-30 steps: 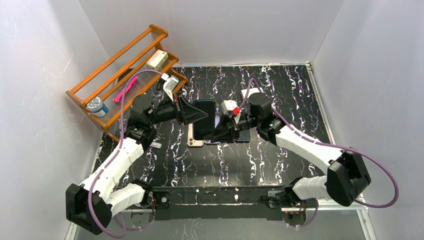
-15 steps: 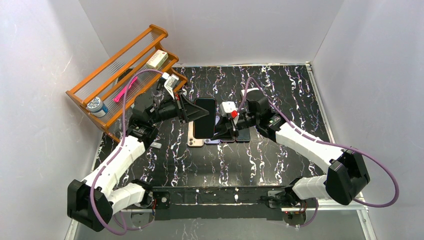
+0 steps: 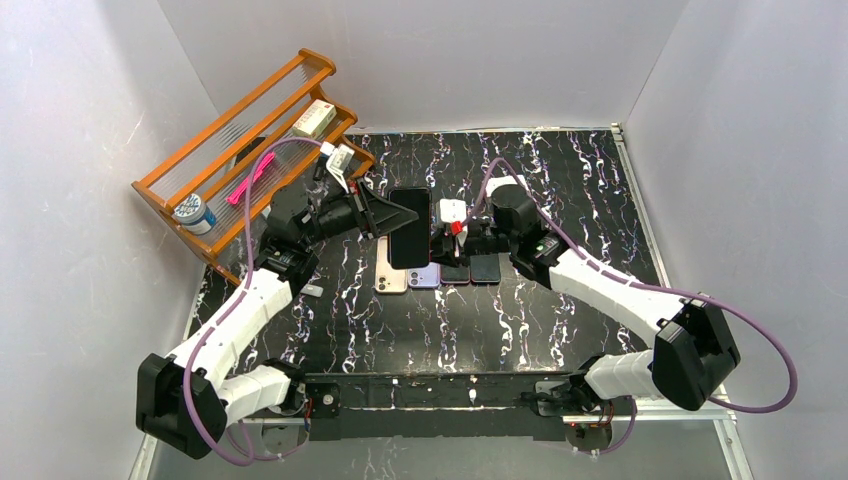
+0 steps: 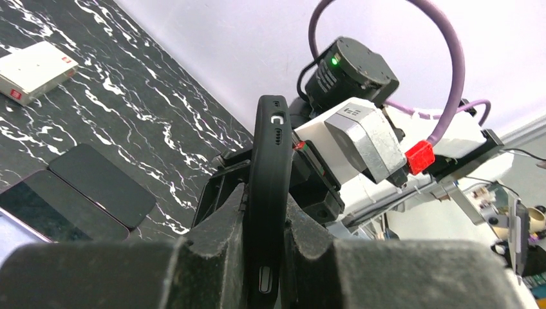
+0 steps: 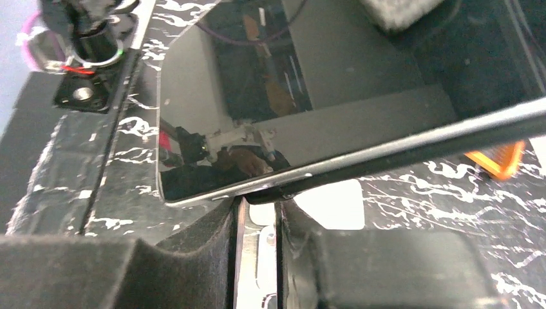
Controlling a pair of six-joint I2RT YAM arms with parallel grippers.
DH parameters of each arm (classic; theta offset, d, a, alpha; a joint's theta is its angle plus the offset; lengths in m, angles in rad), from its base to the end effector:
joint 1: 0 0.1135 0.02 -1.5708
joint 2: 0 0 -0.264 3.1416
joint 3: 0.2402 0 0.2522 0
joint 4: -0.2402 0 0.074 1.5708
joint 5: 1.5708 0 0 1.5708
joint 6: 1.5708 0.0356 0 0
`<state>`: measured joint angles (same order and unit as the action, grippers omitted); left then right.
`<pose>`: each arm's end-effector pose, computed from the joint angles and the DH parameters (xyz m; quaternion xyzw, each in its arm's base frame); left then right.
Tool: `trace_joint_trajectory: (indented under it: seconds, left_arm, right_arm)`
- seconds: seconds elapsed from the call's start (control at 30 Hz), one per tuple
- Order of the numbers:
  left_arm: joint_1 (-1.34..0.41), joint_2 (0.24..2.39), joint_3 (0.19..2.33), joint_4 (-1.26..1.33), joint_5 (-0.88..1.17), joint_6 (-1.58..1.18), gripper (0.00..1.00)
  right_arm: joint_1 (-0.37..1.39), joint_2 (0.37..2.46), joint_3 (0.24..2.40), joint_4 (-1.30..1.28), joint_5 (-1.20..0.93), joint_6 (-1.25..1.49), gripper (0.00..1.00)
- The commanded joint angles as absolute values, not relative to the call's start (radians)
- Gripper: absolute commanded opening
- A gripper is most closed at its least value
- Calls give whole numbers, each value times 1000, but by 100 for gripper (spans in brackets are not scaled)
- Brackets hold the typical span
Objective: Take the phone out of the phone case
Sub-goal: Remove the phone case from the phone.
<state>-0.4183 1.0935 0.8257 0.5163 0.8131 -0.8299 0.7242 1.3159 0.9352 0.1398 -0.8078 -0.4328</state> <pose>0.2145 -0.1237 0.3653 0.1903 0.6159 -0.6207 0.4464 0.2068 0.2173 0.3101 -0.5987 0.4733 0.3884 0.5165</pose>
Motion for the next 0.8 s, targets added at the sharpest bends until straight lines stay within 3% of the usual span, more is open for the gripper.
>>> trace_joint_trajectory:
  seconds: [0.0, 0.07, 0.23, 0.4, 0.53, 0.6, 0.77]
  left_arm:
    - [-460, 1071, 797, 497, 889, -917, 0]
    - [-460, 1054, 785, 502, 866, -905, 0]
    - [-452, 1021, 800, 388, 725, -806, 0]
    - [-436, 970, 764, 372, 515, -752, 0]
    - [-427, 951, 729, 418, 437, -771, 0]
    - [-426, 947, 709, 448, 406, -793, 0]
    - [-426, 959, 670, 516, 386, -857, 0]
  right_arm:
    - [719, 1288, 949, 498, -497, -349, 1]
    - [718, 1288, 947, 469, -498, -324, 2]
    - [718, 1225, 817, 540, -495, -217, 16]
    - [717, 1137, 710, 558, -455, -104, 52]
    - [716, 1081, 678, 512, -399, 12, 65]
    - [715, 1063, 671, 509, -357, 126, 93]
    - [714, 1052, 650, 549, -378, 394, 96]
